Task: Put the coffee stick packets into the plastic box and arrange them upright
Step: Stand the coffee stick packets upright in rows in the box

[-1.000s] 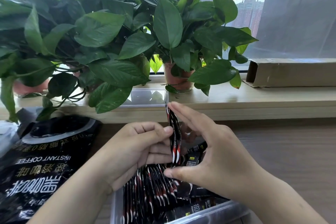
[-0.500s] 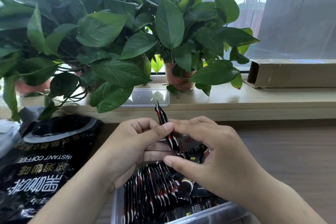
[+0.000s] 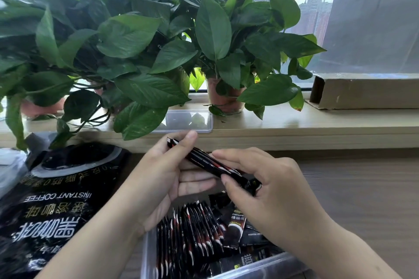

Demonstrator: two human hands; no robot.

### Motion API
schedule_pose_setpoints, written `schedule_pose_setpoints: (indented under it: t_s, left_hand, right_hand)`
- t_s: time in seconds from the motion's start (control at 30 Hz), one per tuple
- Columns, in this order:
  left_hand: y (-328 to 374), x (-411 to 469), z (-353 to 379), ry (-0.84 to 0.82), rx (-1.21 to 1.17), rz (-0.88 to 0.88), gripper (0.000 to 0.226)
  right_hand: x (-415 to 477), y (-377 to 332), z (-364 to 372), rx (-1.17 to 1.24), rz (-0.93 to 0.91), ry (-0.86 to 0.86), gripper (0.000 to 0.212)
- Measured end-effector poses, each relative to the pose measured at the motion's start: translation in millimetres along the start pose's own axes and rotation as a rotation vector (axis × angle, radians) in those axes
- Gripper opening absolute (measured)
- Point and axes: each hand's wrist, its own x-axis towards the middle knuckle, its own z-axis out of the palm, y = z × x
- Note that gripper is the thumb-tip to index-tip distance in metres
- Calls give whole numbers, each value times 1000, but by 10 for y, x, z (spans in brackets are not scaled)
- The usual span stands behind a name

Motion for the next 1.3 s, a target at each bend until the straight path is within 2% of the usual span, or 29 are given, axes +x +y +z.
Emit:
schedule_pose_setpoints:
  t_s: [0.1,0.3,0.37,0.47,0.57,0.7,0.8,0.9,0.97,1.03,1.13,1.3]
  left_hand:
    - [-17,19,-12,30,-33,35,46]
    - [-53,16,-35,-102,-86,-13,40]
    - [-73,22,-36,-112,-74,-20,38]
    - [-86,20,-27,-109,-61,-11,32]
    - [-88,3,-19,-88,-37,2,30]
    - [-75,-26,18,-62,28,25,26]
    - [-64,-7,-1,1,196,129,40]
    - [-50,80,-226,99,599,462,23]
    - [12,109,-379,19,912,662,21]
    - [52,106,-433,-168,1122,726,28]
    - [27,84,-387,-458,1215,620,30]
    - [-105,229,-245,-726,1433,517,45]
  right_hand:
    - [10,1,-8,-13,-9,-35,41]
    - [-11,-64,64,17,-9,-157,60]
    - [-34,-55,73,18,-9,-177,60]
    - [-10,-71,39,-7,50,-149,46]
    - [40,-87,-23,-249,-3,-29,23]
    - [63,-103,-65,-291,-10,-24,13]
    - [78,-130,-93,-270,57,-25,6]
    - [85,-126,-158,-242,306,-5,7]
    - [82,-92,-191,-185,472,-23,11]
    - [80,-63,-201,-124,593,-56,13]
    - [68,-25,-201,-99,682,-87,13]
    - [51,22,-193,-115,701,-64,13]
